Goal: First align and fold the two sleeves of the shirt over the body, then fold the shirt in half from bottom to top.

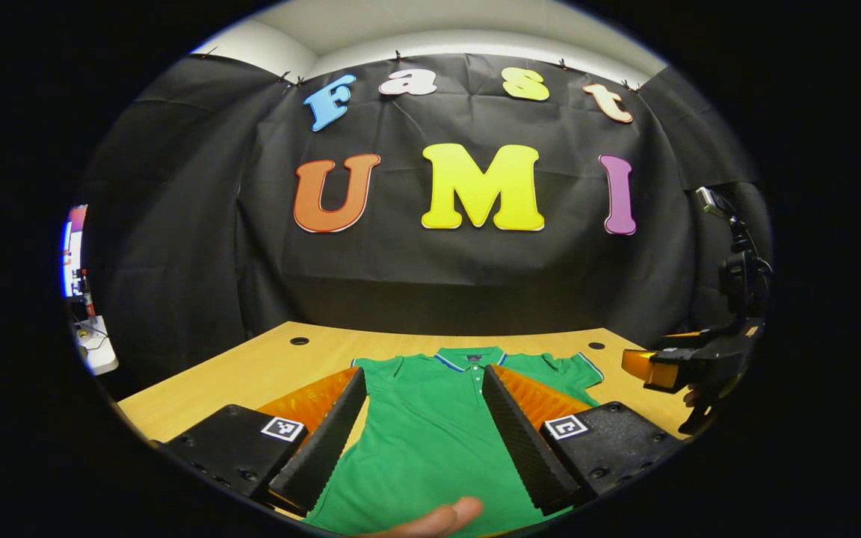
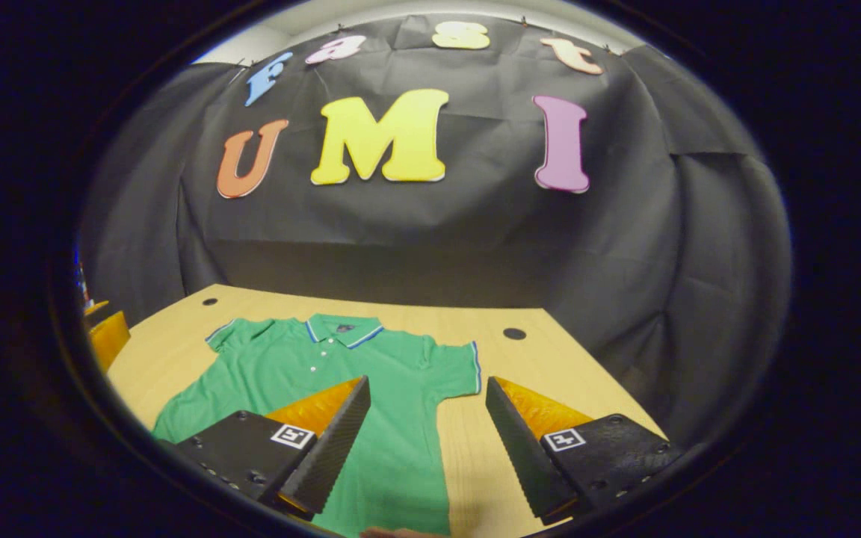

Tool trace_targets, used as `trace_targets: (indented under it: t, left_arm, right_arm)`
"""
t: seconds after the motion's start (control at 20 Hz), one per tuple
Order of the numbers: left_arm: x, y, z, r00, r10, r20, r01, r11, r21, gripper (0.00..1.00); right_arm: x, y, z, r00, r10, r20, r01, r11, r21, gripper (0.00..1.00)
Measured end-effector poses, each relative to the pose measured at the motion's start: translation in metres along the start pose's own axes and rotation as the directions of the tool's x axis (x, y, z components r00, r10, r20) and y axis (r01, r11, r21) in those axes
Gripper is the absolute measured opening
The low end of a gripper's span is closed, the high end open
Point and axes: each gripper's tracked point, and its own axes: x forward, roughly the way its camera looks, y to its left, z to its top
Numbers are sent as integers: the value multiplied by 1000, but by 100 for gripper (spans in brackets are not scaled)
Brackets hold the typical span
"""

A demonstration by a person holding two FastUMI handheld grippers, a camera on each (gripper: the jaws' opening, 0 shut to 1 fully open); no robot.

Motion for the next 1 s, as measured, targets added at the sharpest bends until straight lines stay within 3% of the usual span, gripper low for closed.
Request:
trace_targets:
  t: [0.25,0.4,0.45,0.55,0.65,0.75,0.8,0.85,0.9,1.0]
  left_arm:
    - [23,-3,-4,999,-20,29,21,999,-33,100]
    - [25,3,-8,999,0,40,-1,1000,30,100]
    - [25,3,-13,1000,-3,27,2,999,34,100]
    - [25,1,-21,1000,-19,2,19,1000,16,100]
    - [27,12,-23,1000,13,0,-13,1000,10,100]
    - [29,21,-21,999,48,7,-48,999,18,100]
    - [30,21,-23,999,50,5,-50,999,16,100]
    - [30,20,-25,999,46,2,-46,999,11,100]
    - [30,19,-28,999,40,-4,-40,999,9,100]
    - [31,19,-33,999,37,-17,-37,999,10,100]
  right_arm:
    - [88,-36,-11,978,33,-205,2,986,168,95]
    - [139,-60,-24,962,25,-272,34,977,211,90]
    - [153,-59,-29,952,54,-301,22,970,241,99]
    - [177,-64,-44,930,72,-360,23,967,253,93]
    - [196,-69,-56,920,52,-388,35,976,216,89]
    - [205,-65,-58,915,72,-398,17,976,215,78]
    - [207,-66,-61,911,69,-407,21,977,213,65]
    - [211,-71,-64,906,51,-420,38,979,200,59]
    - [213,-75,-61,912,41,-408,47,978,202,43]
    - [215,-75,-60,913,45,-404,50,974,222,33]
